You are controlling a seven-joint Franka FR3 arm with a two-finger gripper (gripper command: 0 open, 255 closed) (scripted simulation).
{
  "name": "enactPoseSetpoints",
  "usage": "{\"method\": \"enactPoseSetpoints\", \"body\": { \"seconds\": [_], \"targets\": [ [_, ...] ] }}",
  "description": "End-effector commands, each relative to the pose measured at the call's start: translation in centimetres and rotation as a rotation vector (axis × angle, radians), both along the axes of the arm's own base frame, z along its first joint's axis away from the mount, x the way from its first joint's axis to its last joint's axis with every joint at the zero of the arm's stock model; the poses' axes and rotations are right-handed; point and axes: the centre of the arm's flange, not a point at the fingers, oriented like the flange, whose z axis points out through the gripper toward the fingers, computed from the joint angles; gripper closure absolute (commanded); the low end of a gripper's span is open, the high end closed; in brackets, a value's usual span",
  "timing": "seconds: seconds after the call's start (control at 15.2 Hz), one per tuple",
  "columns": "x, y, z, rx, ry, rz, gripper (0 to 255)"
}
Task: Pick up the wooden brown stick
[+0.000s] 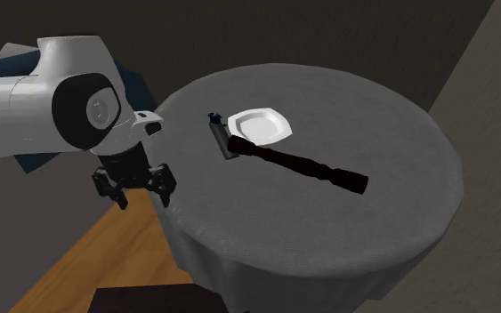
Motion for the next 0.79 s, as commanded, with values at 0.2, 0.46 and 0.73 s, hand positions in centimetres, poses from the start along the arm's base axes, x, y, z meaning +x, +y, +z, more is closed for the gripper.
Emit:
{"method": "enactPoseSetpoints", "body": {
  "seconds": [0.2,0.46,0.73],
  "targets": [
    [-0.8,-4.0,0.7,0.022,-0.009,0.114,0],
    [-1.1,-9.4,1.6,0.051,-0.021,0.265,0],
    [-0.7,-14.9,2.2,0.080,-0.033,0.416,0]
  ]
}}
